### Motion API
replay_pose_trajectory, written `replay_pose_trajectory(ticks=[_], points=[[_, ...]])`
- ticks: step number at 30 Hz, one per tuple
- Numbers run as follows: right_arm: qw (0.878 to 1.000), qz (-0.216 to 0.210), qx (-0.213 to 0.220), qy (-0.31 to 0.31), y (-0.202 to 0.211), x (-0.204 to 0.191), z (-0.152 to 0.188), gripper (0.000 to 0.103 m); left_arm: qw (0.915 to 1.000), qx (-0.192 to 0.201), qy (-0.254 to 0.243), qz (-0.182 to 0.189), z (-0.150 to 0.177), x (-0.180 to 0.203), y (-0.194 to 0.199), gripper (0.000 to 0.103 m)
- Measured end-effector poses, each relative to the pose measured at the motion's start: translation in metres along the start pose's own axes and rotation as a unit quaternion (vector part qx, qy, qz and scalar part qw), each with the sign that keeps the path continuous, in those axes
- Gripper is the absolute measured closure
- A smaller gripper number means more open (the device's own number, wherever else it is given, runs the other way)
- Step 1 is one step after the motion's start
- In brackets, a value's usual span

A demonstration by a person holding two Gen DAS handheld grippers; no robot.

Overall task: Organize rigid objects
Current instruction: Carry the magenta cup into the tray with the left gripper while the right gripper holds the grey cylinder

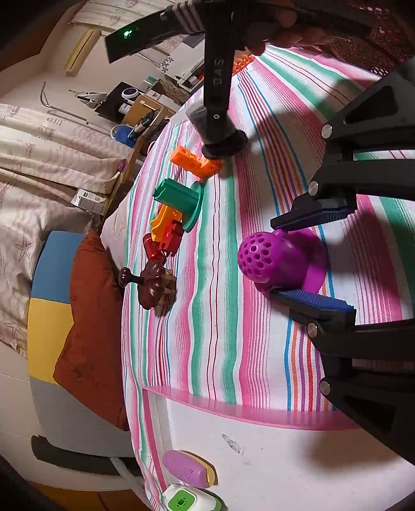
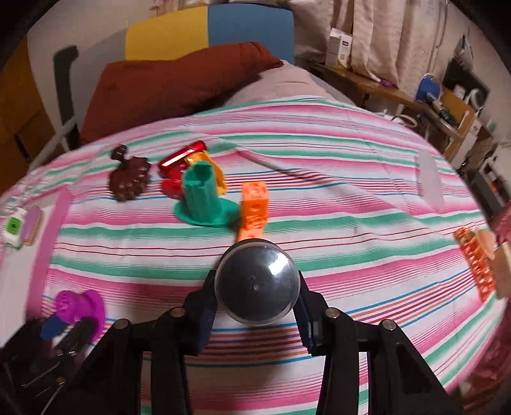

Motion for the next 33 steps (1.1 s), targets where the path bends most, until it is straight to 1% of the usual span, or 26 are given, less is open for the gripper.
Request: replay_pose_trajectory(ticks=[2,3,5,8,9,12,16,24,27,30,33], points=[[1.000,-0.023,-0.005,-0.007,-0.001,-0.006,0.001,0.059,1.0000,-0.005,0.005,-0.006,0.000,-0.001,0.002,0.066],[1.000,-0.026,-0.005,-0.005,-0.001,-0.008,0.002,0.059,0.9999,-0.005,0.005,-0.014,-0.001,-0.002,0.003,0.066],[1.000,-0.020,-0.002,0.004,-0.001,-0.011,0.002,0.059,0.9997,-0.008,0.002,-0.023,-0.001,0.000,0.003,0.065],[1.000,-0.027,-0.001,-0.001,0.000,-0.013,0.001,0.059,0.9997,-0.008,0.008,-0.020,-0.006,0.000,0.002,0.066],[1.000,-0.029,-0.002,-0.002,0.000,-0.013,0.002,0.059,0.9998,-0.006,0.010,-0.018,-0.009,0.000,0.002,0.068],[1.000,-0.025,-0.006,0.005,-0.001,-0.014,0.002,0.059,0.9996,-0.010,0.003,-0.025,-0.012,0.001,0.001,0.070],[1.000,-0.025,-0.004,0.010,0.000,-0.016,0.002,0.059,0.9998,-0.005,0.004,-0.018,-0.014,0.004,0.011,0.070],[1.000,-0.026,-0.007,0.011,-0.002,-0.016,0.003,0.059,0.9986,0.019,0.045,0.018,-0.021,-0.003,0.049,0.070],[1.000,-0.026,-0.008,0.010,-0.002,-0.016,0.003,0.059,0.9978,0.033,0.055,0.017,-0.027,-0.014,0.066,0.070],[1.000,-0.026,-0.008,0.010,-0.002,-0.016,0.003,0.059,0.9963,0.046,0.072,0.007,-0.033,-0.037,0.084,0.070],[1.000,-0.029,-0.003,0.012,0.000,-0.018,0.002,0.059,0.9943,0.050,0.094,-0.005,-0.034,-0.061,0.095,0.070]])
Point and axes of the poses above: each gripper's, at about its wrist camera, not at the fingertips, and y roughly against the way its jaws point, x to its right, z to its underside, the point moved 8 cm from there along -y, roughly the way its jaws point, and after that the axes turned 1 degree about x, right-handed, at the moved point
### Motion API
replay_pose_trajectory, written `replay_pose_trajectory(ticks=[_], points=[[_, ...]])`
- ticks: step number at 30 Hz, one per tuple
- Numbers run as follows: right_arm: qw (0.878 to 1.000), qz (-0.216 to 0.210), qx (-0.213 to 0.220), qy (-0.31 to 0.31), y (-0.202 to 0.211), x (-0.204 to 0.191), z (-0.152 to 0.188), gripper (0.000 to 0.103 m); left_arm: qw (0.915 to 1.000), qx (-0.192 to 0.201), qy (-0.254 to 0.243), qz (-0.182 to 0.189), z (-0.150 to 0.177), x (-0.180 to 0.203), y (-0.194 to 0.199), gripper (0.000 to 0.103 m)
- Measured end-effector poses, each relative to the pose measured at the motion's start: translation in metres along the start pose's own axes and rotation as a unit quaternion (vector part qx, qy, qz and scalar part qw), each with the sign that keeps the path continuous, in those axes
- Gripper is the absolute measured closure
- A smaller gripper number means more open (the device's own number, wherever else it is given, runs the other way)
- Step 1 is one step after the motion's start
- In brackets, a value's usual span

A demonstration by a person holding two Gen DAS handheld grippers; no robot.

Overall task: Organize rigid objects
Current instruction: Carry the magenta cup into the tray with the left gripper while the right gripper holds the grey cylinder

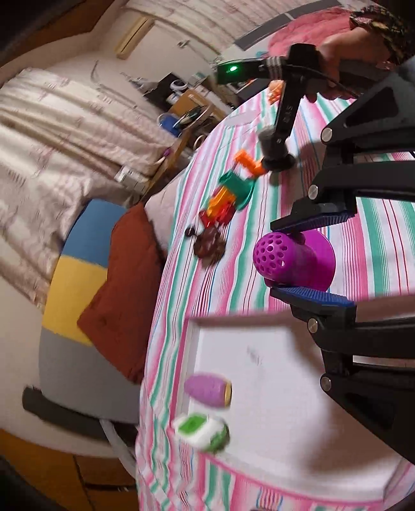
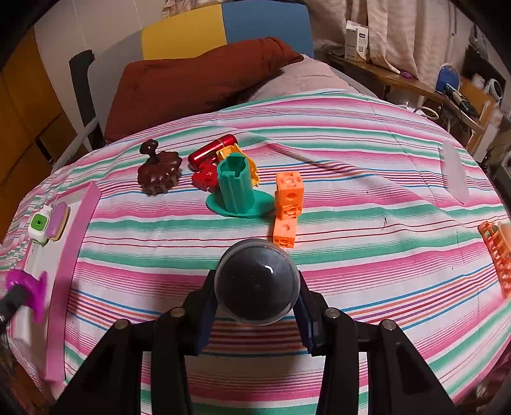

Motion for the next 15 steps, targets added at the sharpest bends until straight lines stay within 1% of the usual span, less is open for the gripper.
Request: replay_pose_trajectory(ticks=[5,9,13,15], points=[[1.000,-0.002,0.012,0.014,0.003,-0.007,-0.002,0.059,0.9987,0.005,0.035,-0.036,-0.009,-0.047,0.011,0.070],[1.000,0.000,0.015,0.020,0.003,-0.009,-0.001,0.059,0.9955,0.003,0.066,-0.068,-0.017,-0.090,0.013,0.070],[1.000,0.005,0.012,0.022,0.002,-0.009,0.000,0.059,0.9915,-0.023,0.091,-0.090,-0.020,-0.122,0.005,0.070],[1.000,0.006,0.014,0.022,0.002,-0.009,0.000,0.059,0.9899,-0.032,0.094,-0.101,-0.021,-0.132,0.000,0.070]])
Point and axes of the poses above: each gripper's, at about its wrist camera, not at the fingertips, and y roughly against the way its jaws point, x to its right, z to its underside, the point moved 8 cm from there along -y, roughly the way its jaws point, and after that the axes turned 1 degree about x, right-handed, at the moved point
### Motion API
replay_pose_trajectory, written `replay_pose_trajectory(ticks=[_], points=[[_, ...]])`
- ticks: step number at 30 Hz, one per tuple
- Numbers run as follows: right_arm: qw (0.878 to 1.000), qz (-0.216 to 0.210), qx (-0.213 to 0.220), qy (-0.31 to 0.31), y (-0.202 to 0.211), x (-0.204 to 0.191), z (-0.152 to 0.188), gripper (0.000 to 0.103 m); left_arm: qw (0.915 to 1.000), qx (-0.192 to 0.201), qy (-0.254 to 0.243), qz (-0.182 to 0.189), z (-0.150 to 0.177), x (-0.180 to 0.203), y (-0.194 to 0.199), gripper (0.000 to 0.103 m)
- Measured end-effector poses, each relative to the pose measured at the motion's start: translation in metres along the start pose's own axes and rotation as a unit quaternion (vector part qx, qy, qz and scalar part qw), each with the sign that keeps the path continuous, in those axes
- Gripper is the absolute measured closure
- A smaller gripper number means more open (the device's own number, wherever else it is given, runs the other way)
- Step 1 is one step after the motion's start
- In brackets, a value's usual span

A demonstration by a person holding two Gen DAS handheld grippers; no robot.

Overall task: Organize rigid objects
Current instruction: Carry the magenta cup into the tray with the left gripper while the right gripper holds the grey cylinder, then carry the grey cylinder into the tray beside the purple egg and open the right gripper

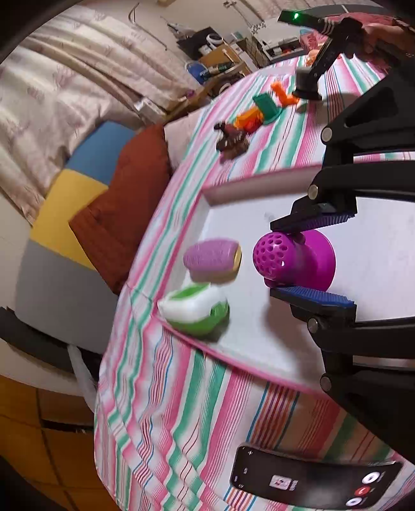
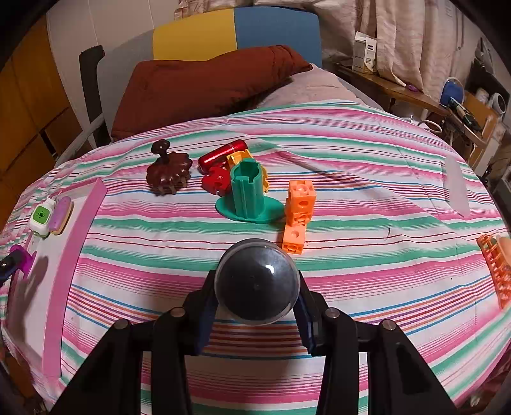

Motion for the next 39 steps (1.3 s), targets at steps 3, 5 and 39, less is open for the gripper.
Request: replay_pose_trajectory(ticks=[3,5,39], points=[[1.000,0.003,0.000,0.002,-0.001,0.000,0.000,0.059,0.9999,0.000,-0.008,-0.014,-0.007,-0.006,-0.005,0.070],[1.000,0.005,-0.003,0.004,-0.002,0.001,0.000,0.059,0.9996,-0.001,-0.006,-0.026,-0.012,-0.009,-0.007,0.070],[0.990,-0.124,0.034,0.050,0.021,-0.132,-0.023,0.059,0.9958,0.058,-0.067,0.024,0.057,0.013,0.071,0.060]])
Point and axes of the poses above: each gripper's, at about its wrist camera, not at the fingertips, and y roughly against the way its jaws point, x to its right, z to its underside, the point moved 8 cm from there along -y, roughly the way its jaws point, and after that the axes turned 1 degree about x, right-handed, at the moved point
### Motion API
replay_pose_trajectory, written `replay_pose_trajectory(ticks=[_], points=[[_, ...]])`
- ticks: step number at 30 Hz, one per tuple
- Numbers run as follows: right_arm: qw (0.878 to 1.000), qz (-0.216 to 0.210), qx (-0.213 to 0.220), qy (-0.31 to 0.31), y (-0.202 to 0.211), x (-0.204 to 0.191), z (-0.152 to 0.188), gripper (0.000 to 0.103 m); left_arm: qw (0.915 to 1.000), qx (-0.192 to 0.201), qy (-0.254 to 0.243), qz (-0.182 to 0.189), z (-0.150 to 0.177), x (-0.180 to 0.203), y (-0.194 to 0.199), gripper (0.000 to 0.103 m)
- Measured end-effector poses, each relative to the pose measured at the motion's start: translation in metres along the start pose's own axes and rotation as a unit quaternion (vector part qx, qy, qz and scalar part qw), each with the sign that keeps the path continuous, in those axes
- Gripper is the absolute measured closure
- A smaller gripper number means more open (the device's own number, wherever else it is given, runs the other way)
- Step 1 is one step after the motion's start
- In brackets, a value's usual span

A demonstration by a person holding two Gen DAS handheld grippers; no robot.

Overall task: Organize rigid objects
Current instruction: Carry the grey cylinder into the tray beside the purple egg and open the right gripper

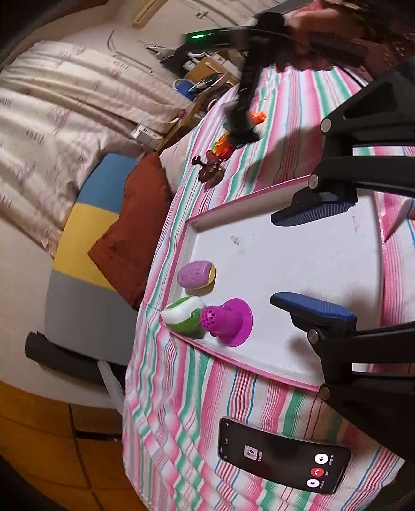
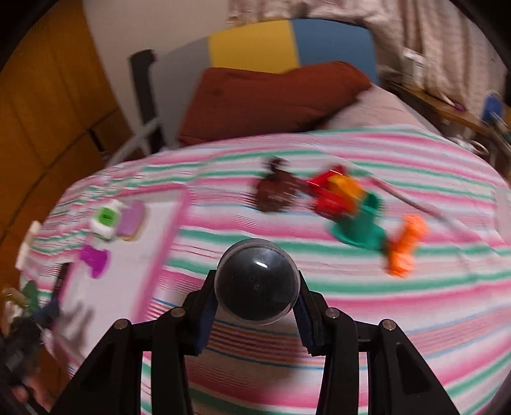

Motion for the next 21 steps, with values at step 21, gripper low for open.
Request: replay_pose_trajectory(ticks=[21], points=[[0.994,-0.013,-0.019,0.103,-0.066,-0.123,-0.050,0.059,0.9992,0.017,0.005,-0.037,0.008,-0.027,0.020,0.060]])
Point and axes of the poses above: each gripper's, at about its wrist camera, not at the fingertips, and y roughly against the way its jaws point, x to its right, z to its underside, the point moved 8 cm from there along -y, roughly the way its jaws point, and after that the axes turned 1 degree about x, right-handed, at the moved point
